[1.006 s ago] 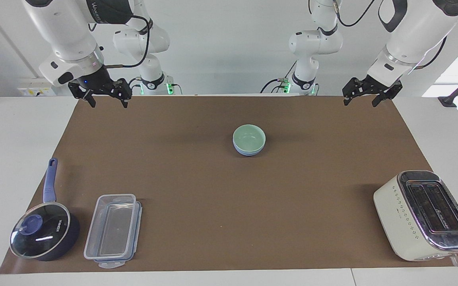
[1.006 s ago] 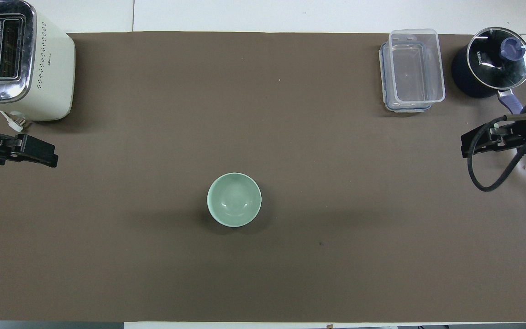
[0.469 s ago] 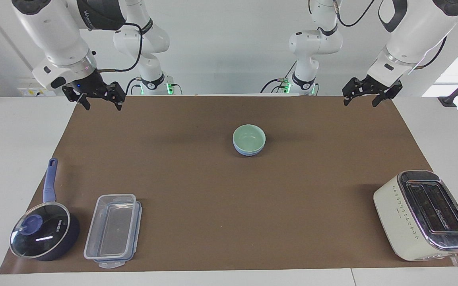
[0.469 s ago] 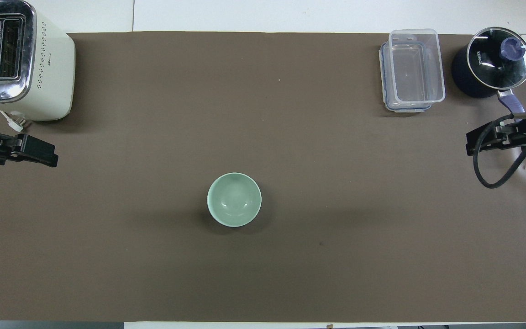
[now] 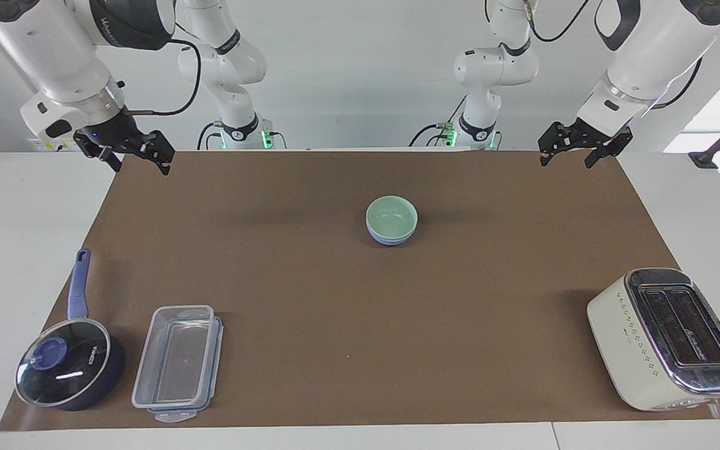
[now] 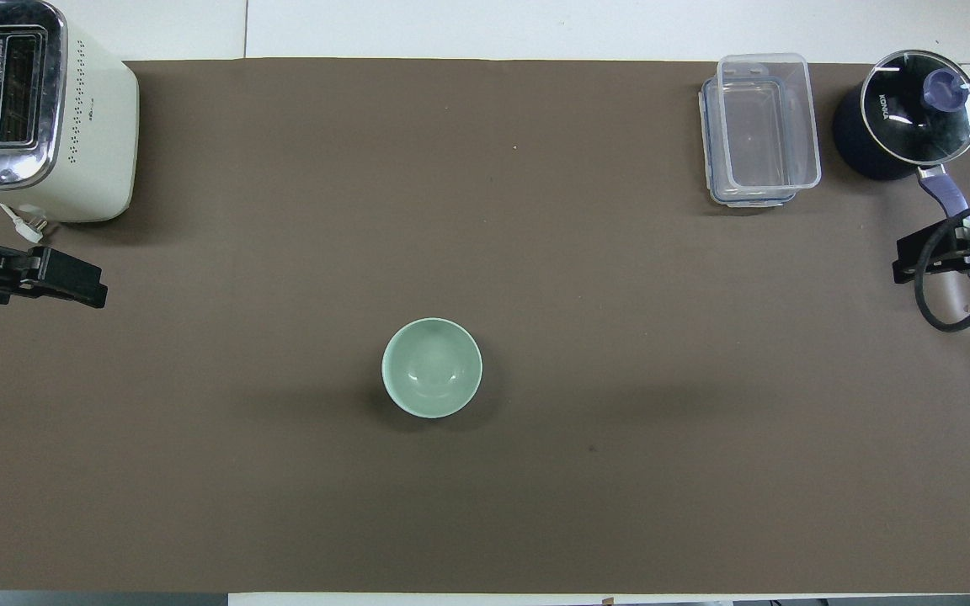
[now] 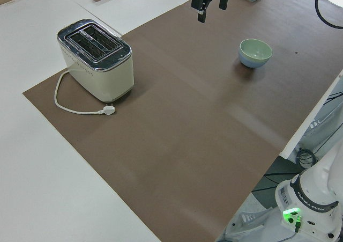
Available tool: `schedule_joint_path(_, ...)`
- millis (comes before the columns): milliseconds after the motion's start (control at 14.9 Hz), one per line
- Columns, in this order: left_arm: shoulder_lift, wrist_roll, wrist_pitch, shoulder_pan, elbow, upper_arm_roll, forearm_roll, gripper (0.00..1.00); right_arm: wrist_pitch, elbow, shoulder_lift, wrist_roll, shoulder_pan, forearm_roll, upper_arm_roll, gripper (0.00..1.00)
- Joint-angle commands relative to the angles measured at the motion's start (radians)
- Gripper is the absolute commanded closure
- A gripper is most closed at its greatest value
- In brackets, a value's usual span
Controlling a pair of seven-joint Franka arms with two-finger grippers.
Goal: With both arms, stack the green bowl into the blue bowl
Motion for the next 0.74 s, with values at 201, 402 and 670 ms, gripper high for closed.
schedule_joint_path(201, -0.030, -0.005, 0.009, 0.004, -0.033, 0.001, -0.017, 0.00, 0.019, -0.022, -0.020, -0.036, -0.014, -0.009, 0.010, 0.00)
schedule_joint_path(402, -0.030, -0.005, 0.009, 0.004, -0.033, 0.001, -0.017, 0.00, 0.021, -0.022, -0.020, -0.046, -0.012, -0.009, 0.011, 0.00)
schedule_joint_path(670, -0.030, -0.005, 0.009, 0.004, -0.033, 0.001, -0.017, 0.00, 0.015, -0.022, -0.020, -0.046, -0.012, -0.009, 0.011, 0.00)
